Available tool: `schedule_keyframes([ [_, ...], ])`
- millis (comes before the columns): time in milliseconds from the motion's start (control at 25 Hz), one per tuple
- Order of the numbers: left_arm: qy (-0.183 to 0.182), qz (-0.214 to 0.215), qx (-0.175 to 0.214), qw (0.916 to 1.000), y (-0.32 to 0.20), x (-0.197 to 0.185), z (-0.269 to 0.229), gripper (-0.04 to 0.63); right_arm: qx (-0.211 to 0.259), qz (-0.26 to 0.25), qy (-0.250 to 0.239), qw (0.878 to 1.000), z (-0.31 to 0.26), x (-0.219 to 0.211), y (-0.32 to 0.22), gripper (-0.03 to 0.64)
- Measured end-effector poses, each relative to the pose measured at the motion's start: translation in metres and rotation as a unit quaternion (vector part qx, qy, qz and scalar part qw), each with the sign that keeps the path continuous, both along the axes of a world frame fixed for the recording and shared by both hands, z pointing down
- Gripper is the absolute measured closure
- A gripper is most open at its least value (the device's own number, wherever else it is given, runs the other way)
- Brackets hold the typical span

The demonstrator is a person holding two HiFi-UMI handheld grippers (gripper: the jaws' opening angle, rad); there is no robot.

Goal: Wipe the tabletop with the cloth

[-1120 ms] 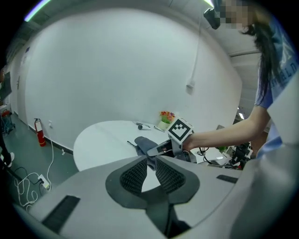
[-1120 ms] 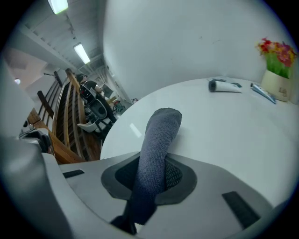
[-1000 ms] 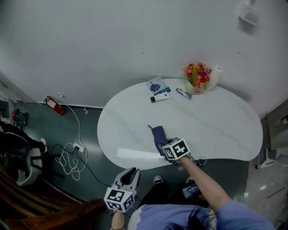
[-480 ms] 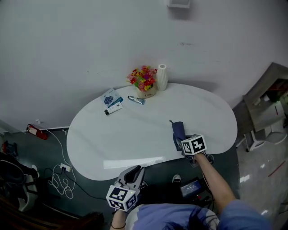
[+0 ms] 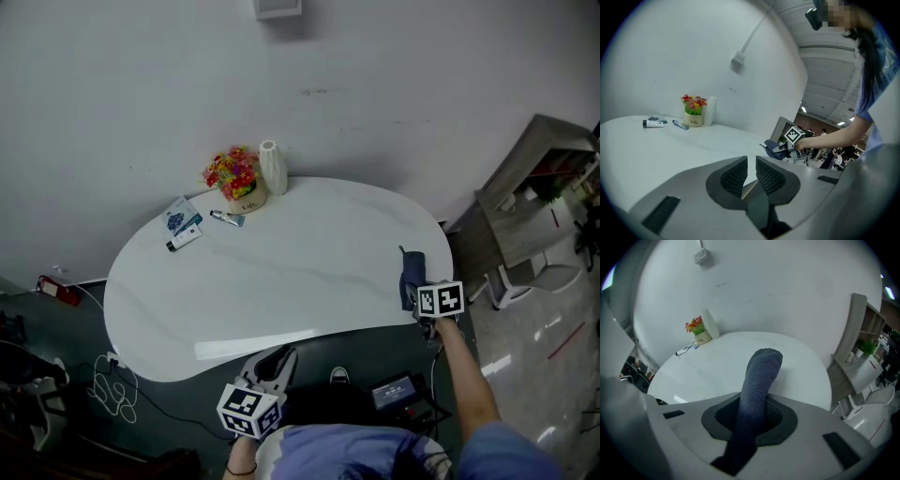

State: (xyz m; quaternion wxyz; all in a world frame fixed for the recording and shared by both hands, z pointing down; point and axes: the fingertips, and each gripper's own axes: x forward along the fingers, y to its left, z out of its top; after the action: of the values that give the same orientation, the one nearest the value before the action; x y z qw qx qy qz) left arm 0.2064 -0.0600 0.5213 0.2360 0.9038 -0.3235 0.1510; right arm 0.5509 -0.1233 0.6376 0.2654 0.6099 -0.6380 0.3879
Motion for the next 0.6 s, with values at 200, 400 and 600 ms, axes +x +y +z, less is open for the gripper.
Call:
schedule_keyframes([
  [200,-0.002,0.026,0.001,0.9997,0.007,0.04,0.002,0.534,-0.008,0.047,0.006,0.999,0.004,0.065,0.034,0.546],
  [400,-0.003,0.032,0.006,0.9995,0.008,0.059,0.0,0.534,-0.023,0.067,0.013,0.997,0.013,0.097,0.062,0.546],
  [600,-0.006,0.011,0.013,0.9998,0.007,0.043,-0.005,0.534,-0.009,0.074,0.001,0.997,0.006,0.089,0.065,0.546],
])
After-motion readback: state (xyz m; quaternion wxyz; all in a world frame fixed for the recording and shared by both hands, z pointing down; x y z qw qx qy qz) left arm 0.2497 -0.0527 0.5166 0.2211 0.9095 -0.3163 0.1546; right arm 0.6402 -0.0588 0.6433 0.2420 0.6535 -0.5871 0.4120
